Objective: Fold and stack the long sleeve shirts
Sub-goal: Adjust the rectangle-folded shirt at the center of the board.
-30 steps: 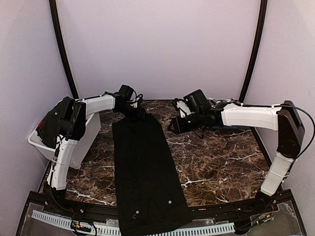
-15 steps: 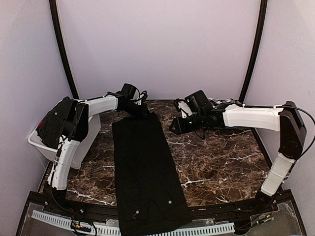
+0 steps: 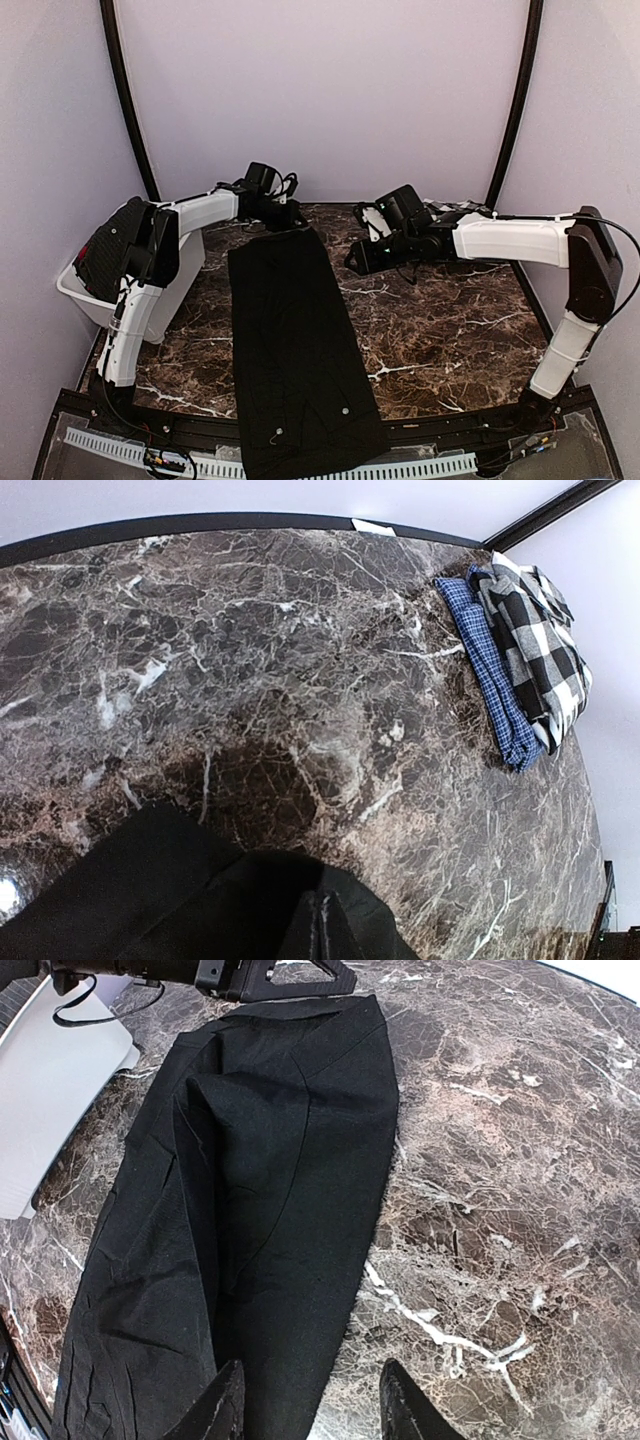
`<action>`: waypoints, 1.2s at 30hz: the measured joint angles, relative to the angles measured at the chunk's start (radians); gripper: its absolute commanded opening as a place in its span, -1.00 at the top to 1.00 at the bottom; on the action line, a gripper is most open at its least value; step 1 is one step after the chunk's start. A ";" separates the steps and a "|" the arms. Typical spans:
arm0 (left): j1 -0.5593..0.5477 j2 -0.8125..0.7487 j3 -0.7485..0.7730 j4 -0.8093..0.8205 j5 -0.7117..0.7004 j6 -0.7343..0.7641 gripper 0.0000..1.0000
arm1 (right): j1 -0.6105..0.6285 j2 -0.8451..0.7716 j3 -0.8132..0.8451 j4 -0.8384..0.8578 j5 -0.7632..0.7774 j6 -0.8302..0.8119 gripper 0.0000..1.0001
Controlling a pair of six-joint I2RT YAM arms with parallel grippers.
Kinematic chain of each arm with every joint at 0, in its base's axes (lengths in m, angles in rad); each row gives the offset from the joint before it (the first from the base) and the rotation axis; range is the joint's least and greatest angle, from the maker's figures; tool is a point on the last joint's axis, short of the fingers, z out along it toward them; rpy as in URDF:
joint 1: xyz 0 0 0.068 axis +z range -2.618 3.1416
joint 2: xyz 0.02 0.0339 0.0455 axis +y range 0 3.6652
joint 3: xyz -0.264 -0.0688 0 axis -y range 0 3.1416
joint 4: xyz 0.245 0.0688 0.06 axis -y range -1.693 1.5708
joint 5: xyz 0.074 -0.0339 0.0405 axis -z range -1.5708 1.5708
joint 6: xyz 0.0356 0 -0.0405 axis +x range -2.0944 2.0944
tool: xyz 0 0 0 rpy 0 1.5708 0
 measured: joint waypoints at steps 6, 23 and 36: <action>0.000 0.000 0.047 -0.026 -0.037 0.005 0.47 | 0.000 0.000 0.000 0.000 0.000 0.000 0.14; 0.025 -0.489 -0.557 -0.091 -0.153 -0.291 0.13 | 0.000 0.000 0.000 -0.004 -0.001 -0.002 0.14; 0.022 -0.645 -0.966 0.267 -0.137 -0.774 0.23 | 0.000 -0.002 -0.015 0.000 -0.024 -0.021 0.14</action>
